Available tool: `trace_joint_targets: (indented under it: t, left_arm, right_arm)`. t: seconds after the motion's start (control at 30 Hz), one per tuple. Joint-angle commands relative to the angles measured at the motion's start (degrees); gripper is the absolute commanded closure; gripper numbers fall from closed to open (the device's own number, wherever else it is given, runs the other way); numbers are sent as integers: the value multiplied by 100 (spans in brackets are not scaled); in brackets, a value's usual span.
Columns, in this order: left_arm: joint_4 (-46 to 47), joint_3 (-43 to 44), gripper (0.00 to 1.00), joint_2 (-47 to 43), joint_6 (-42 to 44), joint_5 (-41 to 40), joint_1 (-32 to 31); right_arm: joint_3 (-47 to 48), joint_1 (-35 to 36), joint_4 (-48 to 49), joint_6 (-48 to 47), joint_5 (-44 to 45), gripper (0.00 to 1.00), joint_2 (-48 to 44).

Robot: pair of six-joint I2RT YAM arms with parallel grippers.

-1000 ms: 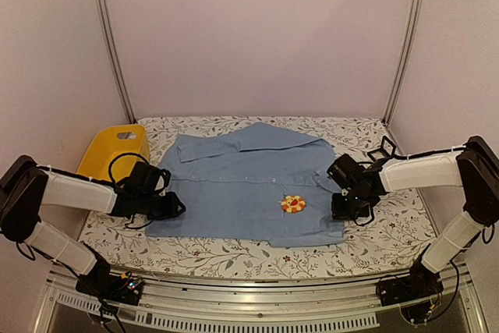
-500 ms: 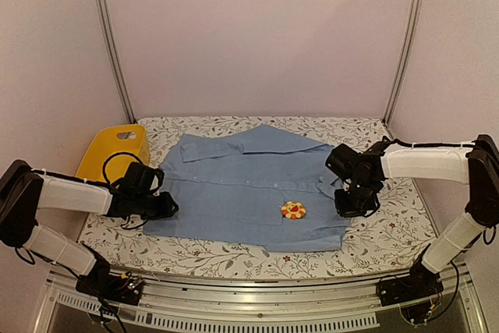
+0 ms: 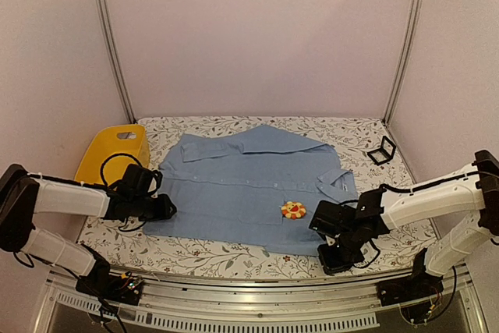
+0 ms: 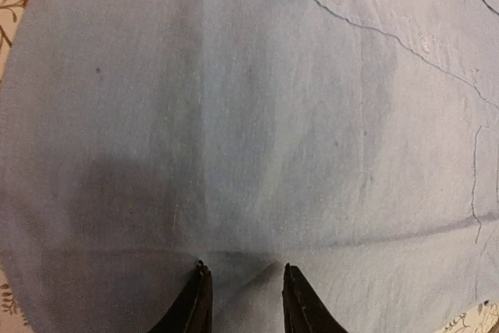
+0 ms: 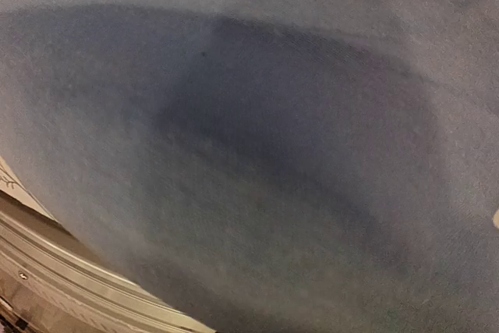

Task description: Pin the brooch onto the clothing

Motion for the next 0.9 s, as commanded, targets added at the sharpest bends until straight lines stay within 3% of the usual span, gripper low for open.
trace_joint_targets:
  t: [0.0, 0.13, 0.23, 0.33, 0.47, 0.63, 0.8, 0.87]
  left_arm:
    - [-160, -132, 69, 163, -81, -62, -17]
    - [-288, -183, 69, 34, -156, -60, -26]
    - [-266, -217, 69, -321, -145, -53, -60]
    - [281, -46, 68, -677, 397, 361, -298]
    - [1016, 655, 66, -730, 1830, 997, -1392]
    - [1391, 1944, 58, 523, 3927, 2216, -2748]
    - [280, 3994, 47, 2460, 5515, 2377, -3867]
    - [-238, 4581, 40, 3108, 5849, 2269, -4183]
  right_arm:
    - [-875, 92, 59, 1132, -283, 100, -115]
    - [-568, 40, -137, 1121, -14, 100, -406]
    - [35, 84, -30, 403, -48, 100, -602]
    - [796, 69, -155, -407, 308, 93, -824]
    - [2014, -1320, -469, -1074, 539, 89, -806]
    - [2603, -2913, -96, -2132, 1307, 85, -104]
    - [3449, -3884, 555, -3110, 1553, 74, 1272]
    - [3813, -4122, 759, -3508, 1628, 63, 1974]
